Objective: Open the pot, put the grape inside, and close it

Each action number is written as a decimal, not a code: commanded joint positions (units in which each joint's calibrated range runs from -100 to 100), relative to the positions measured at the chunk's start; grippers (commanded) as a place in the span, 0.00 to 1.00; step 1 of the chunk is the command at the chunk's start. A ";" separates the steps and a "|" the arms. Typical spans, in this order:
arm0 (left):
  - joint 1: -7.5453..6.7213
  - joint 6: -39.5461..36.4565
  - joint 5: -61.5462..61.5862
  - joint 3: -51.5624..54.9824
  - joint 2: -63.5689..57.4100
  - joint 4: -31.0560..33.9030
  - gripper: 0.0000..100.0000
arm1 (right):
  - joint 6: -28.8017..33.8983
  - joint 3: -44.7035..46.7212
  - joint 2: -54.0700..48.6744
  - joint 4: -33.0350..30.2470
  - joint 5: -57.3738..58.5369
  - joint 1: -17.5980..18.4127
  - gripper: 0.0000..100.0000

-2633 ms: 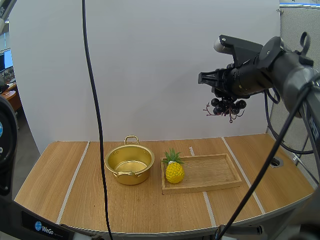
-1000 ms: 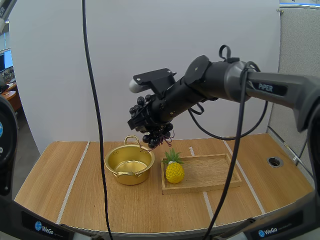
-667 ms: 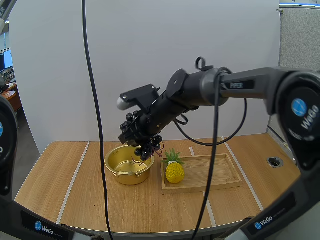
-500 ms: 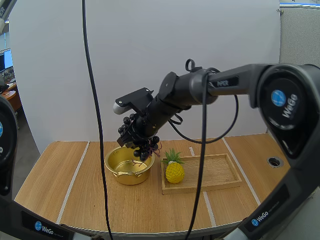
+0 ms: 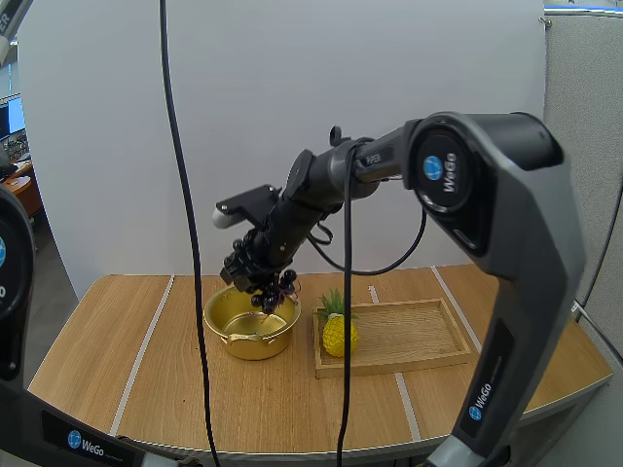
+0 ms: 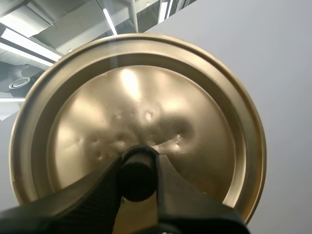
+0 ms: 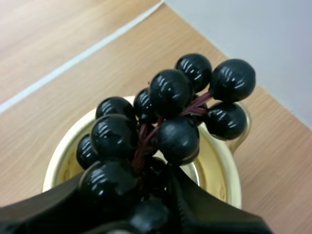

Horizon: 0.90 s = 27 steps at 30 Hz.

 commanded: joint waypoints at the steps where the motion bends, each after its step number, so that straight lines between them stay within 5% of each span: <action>1: -0.04 -0.33 -2.06 -0.62 -0.26 0.53 0.00 | 0.10 -0.80 2.37 -0.07 0.37 0.16 0.00; 27: -0.04 -0.33 -2.06 -0.62 -0.26 0.53 0.00 | 2.01 -0.99 11.98 -5.93 -4.48 3.24 0.00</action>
